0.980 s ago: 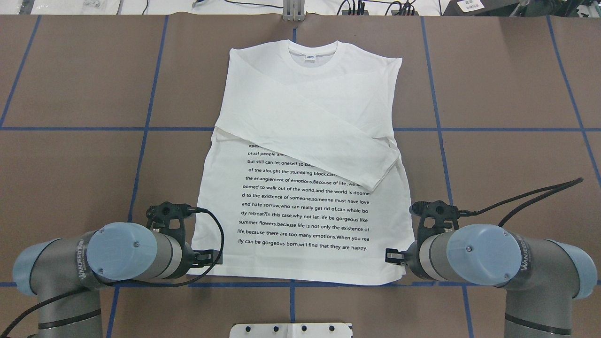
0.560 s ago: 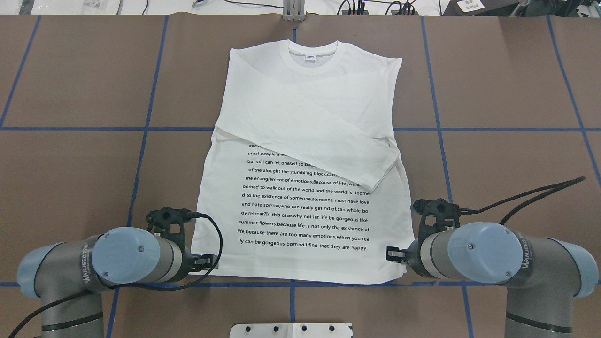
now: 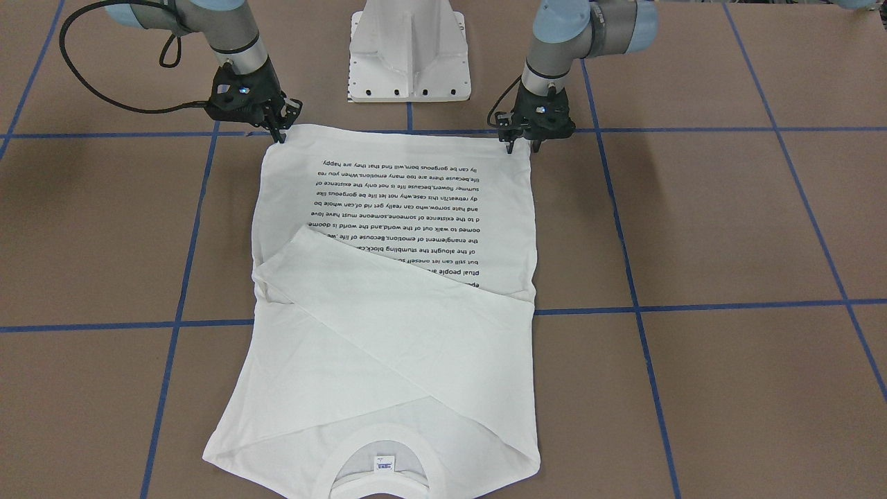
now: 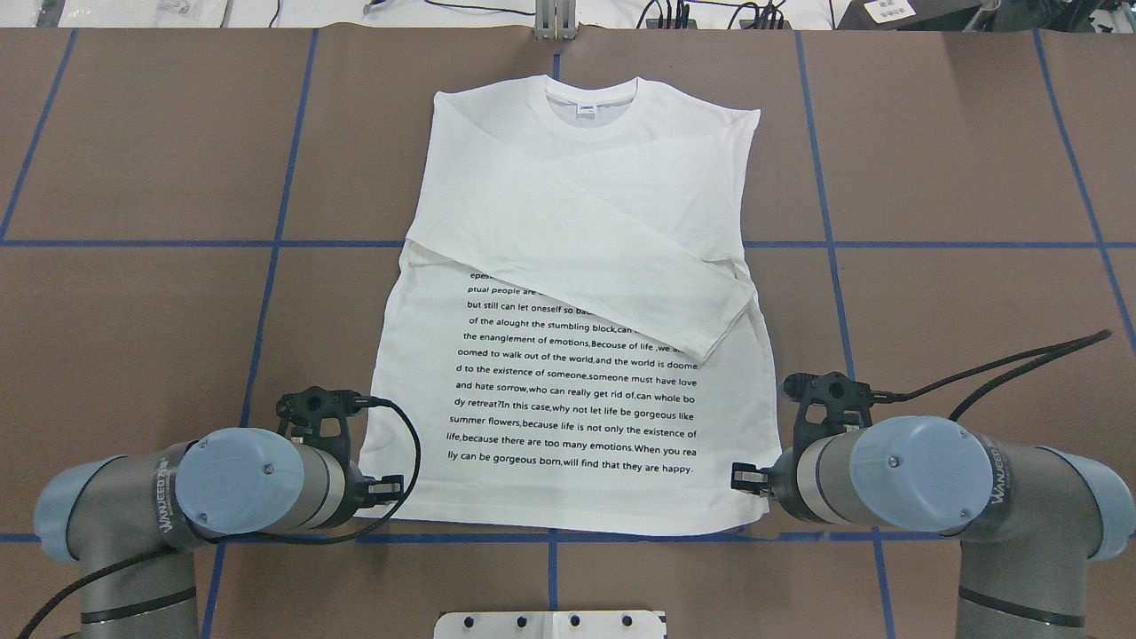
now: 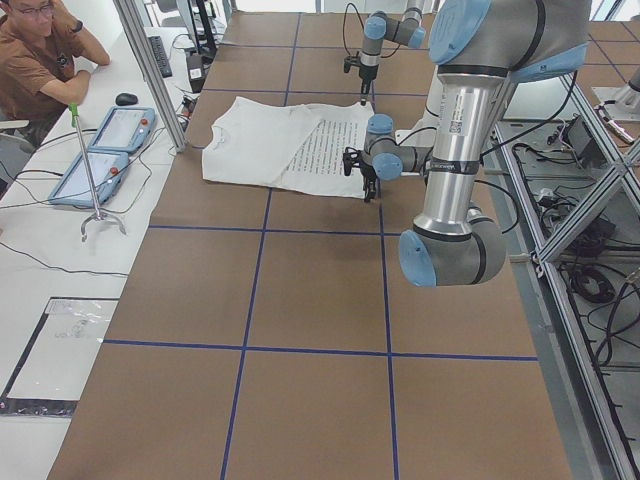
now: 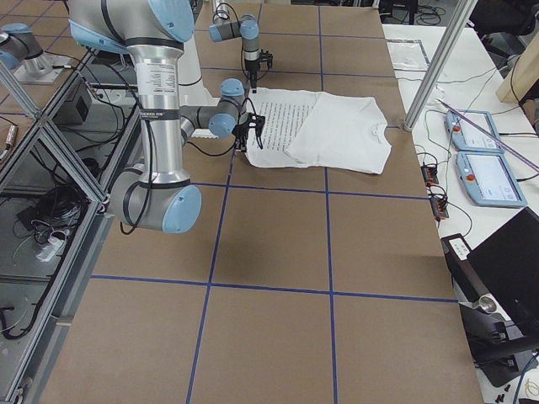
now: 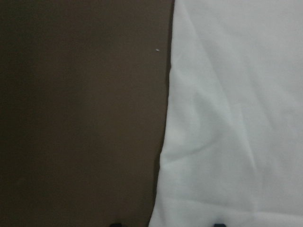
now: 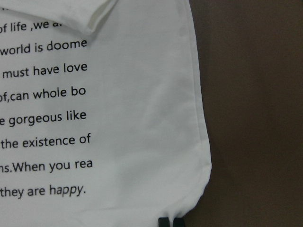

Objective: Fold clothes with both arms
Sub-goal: 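Grasp the hem corners with both grippers, then lift the hem with both grippers and fold it over toward the collar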

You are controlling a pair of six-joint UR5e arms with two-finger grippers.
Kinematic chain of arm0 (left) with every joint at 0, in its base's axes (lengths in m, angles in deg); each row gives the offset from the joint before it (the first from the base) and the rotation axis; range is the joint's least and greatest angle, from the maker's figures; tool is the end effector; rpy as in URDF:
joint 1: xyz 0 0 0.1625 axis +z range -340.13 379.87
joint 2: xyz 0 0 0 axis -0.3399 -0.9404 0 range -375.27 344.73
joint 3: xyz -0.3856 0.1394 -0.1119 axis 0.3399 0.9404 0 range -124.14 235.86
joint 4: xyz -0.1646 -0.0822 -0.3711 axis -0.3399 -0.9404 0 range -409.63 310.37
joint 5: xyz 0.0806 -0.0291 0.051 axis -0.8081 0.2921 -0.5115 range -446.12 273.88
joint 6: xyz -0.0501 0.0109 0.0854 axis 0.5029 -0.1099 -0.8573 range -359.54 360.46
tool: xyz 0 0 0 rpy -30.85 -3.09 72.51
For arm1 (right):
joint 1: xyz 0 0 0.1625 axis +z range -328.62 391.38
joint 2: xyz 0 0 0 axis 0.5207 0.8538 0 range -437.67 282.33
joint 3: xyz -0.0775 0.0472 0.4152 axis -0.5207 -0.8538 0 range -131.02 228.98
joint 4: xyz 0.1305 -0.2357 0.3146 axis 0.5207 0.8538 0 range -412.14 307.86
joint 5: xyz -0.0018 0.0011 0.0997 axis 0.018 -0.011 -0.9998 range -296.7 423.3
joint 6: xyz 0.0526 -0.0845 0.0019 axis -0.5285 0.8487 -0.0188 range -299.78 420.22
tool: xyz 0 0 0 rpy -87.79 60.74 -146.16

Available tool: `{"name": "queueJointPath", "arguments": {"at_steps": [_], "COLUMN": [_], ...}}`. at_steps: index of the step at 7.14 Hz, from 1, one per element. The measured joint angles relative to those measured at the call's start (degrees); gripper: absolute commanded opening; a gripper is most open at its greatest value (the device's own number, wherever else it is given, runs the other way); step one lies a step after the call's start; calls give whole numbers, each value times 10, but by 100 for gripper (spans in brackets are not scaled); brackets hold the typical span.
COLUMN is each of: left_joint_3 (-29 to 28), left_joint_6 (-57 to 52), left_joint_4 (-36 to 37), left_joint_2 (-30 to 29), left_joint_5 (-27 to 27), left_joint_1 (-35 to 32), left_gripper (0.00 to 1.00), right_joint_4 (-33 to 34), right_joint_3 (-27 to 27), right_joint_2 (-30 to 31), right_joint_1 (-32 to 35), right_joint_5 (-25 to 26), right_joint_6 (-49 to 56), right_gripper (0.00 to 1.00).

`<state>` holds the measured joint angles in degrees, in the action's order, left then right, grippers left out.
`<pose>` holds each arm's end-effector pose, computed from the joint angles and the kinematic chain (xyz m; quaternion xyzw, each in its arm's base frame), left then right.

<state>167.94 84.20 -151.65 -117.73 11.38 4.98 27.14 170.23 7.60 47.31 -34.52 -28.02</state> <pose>0.5055 -0.2588 0.3506 0.0132 0.3987 -0.0431 0.9160 -0.4408 -0.2504 0.3507 -0.0010 -0.4003 0.0862 0.9123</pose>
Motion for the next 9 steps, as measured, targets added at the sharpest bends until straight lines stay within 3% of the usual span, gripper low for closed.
{"name": "queueJointPath", "arguments": {"at_steps": [1,3,7,9], "left_joint_3": [2,6,67,115], "left_joint_6": [1,1,2,2], "left_joint_4": [1,4,47,73], "left_joint_2": [0,-3,-5,0], "left_joint_5": [0,0,2,6], "left_joint_1": [0,0,1,-1], "left_gripper": [27,0,0,0], "right_joint_4": [0,0,-2,-4], "right_joint_3": [0,0,6,41], "right_joint_2": [1,3,7,27], "right_joint_1": [0,0,7,7], "right_joint_5": [0,1,-1,-14], "right_joint_6": [0,0,0,1], "right_gripper": [0,0,0,0]}}
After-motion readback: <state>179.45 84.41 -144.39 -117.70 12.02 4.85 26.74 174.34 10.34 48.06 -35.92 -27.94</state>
